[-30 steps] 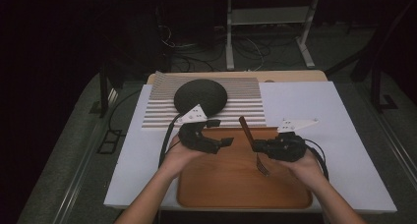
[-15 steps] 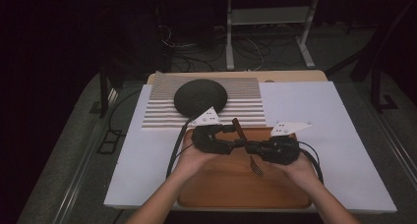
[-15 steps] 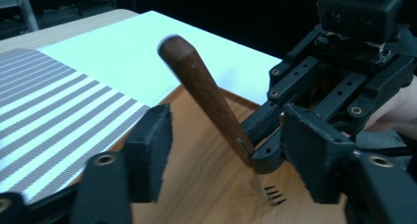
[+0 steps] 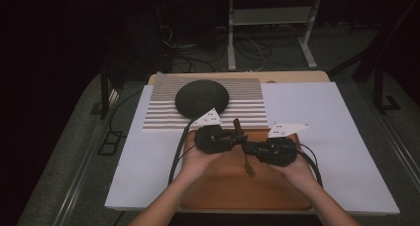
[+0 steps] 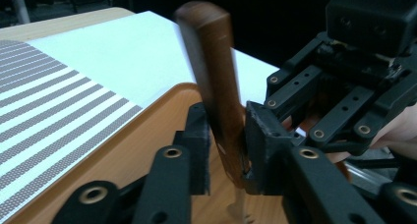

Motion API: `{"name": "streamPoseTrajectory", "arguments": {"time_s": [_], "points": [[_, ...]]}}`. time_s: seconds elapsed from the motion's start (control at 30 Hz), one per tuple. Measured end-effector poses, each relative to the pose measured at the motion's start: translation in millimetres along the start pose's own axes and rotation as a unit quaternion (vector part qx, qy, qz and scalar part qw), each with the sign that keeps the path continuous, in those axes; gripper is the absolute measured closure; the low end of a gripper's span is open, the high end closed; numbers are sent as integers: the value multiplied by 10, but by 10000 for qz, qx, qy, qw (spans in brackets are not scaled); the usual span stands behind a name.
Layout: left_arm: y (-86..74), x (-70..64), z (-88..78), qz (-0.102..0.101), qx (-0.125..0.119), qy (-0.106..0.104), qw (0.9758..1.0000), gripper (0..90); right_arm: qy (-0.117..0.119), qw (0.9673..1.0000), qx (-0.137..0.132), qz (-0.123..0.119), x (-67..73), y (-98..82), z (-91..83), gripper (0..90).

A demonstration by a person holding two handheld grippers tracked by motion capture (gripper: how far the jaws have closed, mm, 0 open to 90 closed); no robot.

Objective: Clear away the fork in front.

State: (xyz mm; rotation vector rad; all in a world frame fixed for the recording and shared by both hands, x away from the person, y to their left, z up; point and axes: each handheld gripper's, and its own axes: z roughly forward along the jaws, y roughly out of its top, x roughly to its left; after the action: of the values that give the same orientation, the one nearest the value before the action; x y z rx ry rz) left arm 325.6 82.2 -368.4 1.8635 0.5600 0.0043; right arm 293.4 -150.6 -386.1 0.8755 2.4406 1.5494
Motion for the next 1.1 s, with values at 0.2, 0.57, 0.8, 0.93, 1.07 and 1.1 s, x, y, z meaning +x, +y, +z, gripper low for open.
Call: {"name": "streamPoseTrajectory", "arguments": {"time_s": [0.2, 0.57, 0.8, 0.93, 1.07, 1.1], "points": [[14, -6, -25, -21, -99, -187, 9998, 762, -39, 10000, -38, -67, 42, 26, -11, 764], [19, 60, -152, 85, -94, -250, 9996, 775, -237, 9997, -90, -38, -22, -6, -83, 396], [7, 163, -349, 76, -89, -258, 9996, 777, -807, 9967, 5, 28, -204, -187, -221, 233], [-26, 216, -480, 105, -59, -325, 9994, 776, -1060, 9944, -54, -2, -345, -351, -359, 146], [-34, 244, -572, 105, -67, -329, 9994, 776, -1071, 9942, 6, 98, -410, -473, -464, 138], [-34, 254, -608, 101, -73, -331, 9994, 776, -1071, 9942, 6, 98, -410, -473, -464, 138]]}}
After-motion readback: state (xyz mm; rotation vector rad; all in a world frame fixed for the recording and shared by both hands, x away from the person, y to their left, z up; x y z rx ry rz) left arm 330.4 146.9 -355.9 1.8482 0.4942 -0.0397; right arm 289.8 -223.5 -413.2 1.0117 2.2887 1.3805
